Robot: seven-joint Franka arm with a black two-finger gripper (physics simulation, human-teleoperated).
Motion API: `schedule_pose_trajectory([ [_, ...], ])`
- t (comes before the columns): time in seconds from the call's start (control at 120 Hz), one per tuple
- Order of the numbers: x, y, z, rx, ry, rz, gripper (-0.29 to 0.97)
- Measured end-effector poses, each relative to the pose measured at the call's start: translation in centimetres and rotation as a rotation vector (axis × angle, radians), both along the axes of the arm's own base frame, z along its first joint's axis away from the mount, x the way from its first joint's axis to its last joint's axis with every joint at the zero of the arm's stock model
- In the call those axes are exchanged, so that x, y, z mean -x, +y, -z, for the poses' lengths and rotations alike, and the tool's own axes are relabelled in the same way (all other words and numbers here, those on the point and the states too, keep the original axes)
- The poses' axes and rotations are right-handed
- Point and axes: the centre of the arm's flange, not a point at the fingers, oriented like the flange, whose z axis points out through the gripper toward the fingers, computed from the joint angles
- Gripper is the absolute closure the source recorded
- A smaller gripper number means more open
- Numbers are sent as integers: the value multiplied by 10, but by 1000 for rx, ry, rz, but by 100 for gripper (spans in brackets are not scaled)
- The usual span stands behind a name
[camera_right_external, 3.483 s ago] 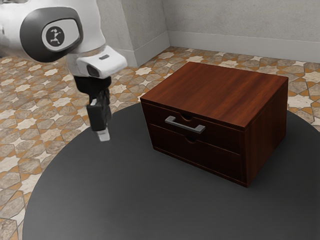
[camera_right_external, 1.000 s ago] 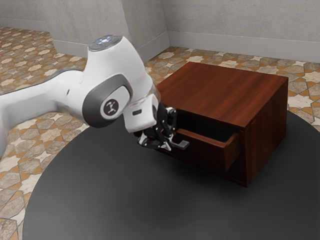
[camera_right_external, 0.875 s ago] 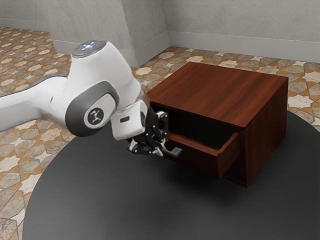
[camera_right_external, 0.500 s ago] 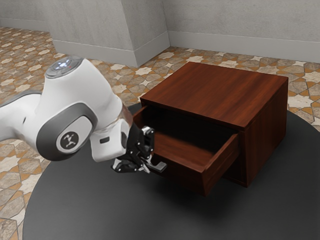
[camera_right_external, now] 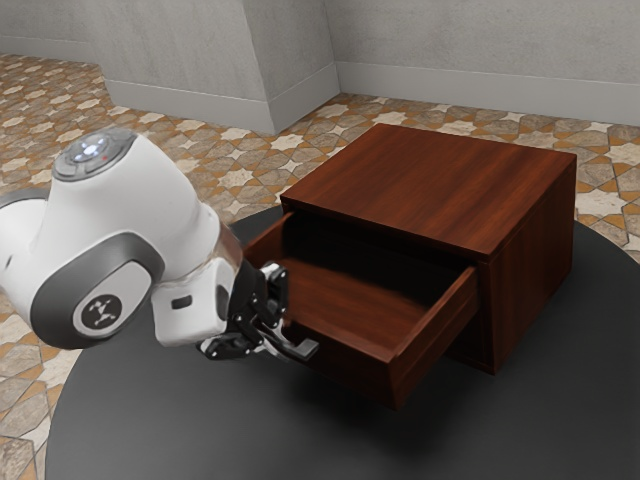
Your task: Pull the drawer handle with one arm to open the drawer
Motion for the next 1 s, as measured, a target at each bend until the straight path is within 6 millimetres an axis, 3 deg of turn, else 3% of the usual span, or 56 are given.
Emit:
schedule_pose_trajectory([
  [0.333,3,3,3,-17,6,-51,68],
  [0.533,4,2,3,-10,11,-73,56],
  [0.7,8,-7,-14,-8,-21,-72,50],
  [0.783,8,-13,-54,28,-52,-81,49],
  [0.842,2,-8,-115,88,-70,-116,47],
  [0.892,-18,0,-179,118,-72,-150,43],
  [0.917,-25,10,-200,123,-64,-177,38],
  [0.958,-26,30,-217,115,-31,-241,31],
  [1.0,-24,50,-218,111,21,-309,26],
])
